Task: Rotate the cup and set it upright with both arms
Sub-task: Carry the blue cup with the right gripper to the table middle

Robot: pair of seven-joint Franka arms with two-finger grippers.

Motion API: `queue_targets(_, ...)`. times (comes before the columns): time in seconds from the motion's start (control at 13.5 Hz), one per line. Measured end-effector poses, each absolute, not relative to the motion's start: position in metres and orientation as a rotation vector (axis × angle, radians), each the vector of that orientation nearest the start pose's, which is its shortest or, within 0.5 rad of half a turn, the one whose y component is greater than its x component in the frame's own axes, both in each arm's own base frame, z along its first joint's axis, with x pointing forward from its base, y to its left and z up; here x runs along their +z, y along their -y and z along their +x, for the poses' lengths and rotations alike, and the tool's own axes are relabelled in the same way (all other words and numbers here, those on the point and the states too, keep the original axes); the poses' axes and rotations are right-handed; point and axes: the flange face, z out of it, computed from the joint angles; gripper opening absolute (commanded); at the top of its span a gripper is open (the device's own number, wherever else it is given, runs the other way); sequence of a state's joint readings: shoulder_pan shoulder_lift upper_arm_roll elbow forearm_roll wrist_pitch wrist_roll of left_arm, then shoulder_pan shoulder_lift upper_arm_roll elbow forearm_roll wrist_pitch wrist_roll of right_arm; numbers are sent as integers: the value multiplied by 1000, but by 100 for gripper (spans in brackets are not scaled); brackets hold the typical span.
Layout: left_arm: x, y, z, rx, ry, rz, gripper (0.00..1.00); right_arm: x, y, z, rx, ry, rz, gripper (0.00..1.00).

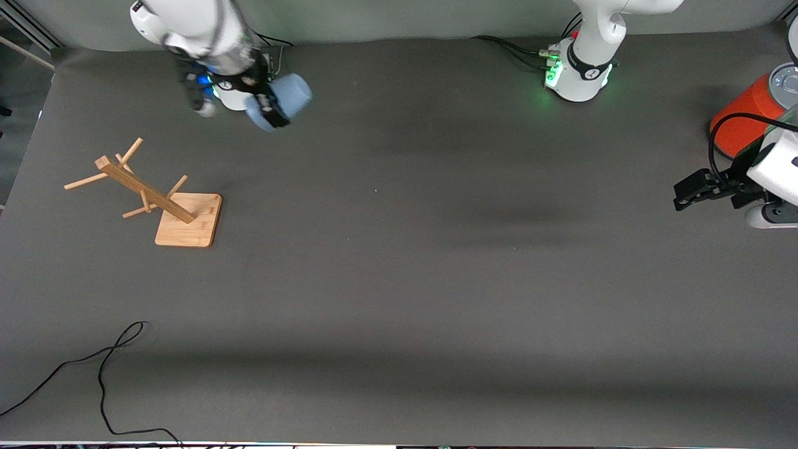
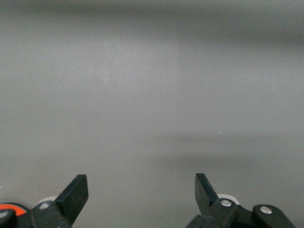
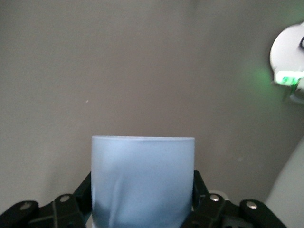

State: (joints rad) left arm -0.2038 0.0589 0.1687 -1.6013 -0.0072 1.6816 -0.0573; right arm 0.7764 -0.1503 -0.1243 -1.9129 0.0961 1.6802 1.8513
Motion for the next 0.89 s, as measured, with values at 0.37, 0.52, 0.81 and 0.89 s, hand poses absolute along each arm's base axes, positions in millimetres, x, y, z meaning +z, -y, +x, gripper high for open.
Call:
queue_targets(0.37,579,26,584,-16,32,-3137,100,501,-437,450,155,-2012,-2480,42)
queue_targets(0.52,579,29,584,-16,22,-3138,100,470,-482,459,123,-2099,-2428,42)
queue_targets(0.81,579,35,584,-13,6,-3138,100,381,-560,460,45,-2200,-2301,43)
queue_targets(0.89,578,35,584,-12,6,-3138,100,357,-576,457,9,-2215,-2285,43)
